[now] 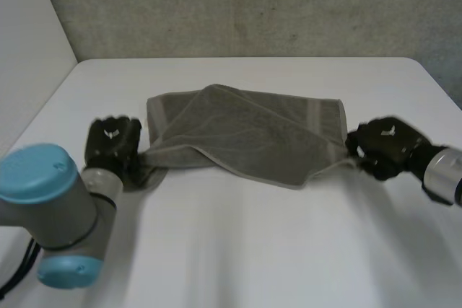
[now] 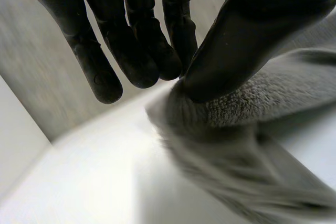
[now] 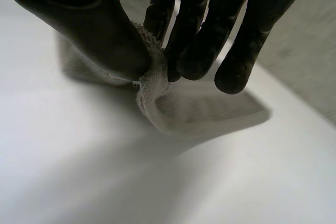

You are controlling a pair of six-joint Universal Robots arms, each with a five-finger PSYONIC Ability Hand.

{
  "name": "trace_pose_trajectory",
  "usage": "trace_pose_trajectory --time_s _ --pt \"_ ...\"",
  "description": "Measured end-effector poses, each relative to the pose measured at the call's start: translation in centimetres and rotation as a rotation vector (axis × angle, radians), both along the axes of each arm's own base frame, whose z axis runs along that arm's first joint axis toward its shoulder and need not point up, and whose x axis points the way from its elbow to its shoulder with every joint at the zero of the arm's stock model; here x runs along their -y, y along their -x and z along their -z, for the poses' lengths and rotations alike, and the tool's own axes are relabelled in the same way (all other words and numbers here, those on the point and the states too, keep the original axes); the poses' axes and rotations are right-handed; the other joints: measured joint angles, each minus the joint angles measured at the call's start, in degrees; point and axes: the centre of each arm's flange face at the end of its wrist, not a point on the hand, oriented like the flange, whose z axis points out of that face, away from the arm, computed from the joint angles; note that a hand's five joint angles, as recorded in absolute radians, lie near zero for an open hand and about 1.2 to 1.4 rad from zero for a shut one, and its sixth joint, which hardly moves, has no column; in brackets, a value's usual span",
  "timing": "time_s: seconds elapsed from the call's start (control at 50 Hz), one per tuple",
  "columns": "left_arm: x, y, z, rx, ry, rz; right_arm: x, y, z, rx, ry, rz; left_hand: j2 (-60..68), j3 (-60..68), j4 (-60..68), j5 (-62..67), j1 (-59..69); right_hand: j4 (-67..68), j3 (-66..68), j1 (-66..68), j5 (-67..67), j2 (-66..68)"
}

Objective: Fold the towel.

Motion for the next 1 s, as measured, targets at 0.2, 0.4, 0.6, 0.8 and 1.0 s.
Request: trace_pose_trajectory --time_s 0.2,0.4,0.6,0.8,1.0 --pt "2.1 -0.9 -13.1 -0.020 0.363 0.028 1.4 0.9 -15.4 0.257 0.330 0.117 0.0 0.0 0.0 0.0 0.0 0.0 0.0 0.0 0.0 0.0" --pt "1.7 -2.5 -22.1 -0.043 0.500 0.033 2.2 5.0 -25.0 0.339 0.458 0.210 0.0 0.0 0.0 0.6 0.0 0.0 0.0 0.0 0.0 0.0" --pt "5.9 -3.0 -16.7 -0.026 0.304 0.103 6.3 3.1 -17.2 0.138 0.246 0.163 0.0 0.0 0.1 0.6 0.0 0.0 0.0 0.0 0.0 0.0" --pt "11.5 -1.5 -10.0 -0.015 0.176 0.146 8.7 -2.7 -10.6 -0.035 0.215 0.100 0.0 0.0 0.3 1.2 0.0 0.0 0.0 0.0 0.0 0.0" --pt "15.9 0.0 -15.5 -0.062 0.423 0.112 12.2 -6.2 -16.8 0.132 0.640 0.217 0.0 0.1 0.3 1.3 0.0 0.0 0.0 0.0 0.0 0.0"
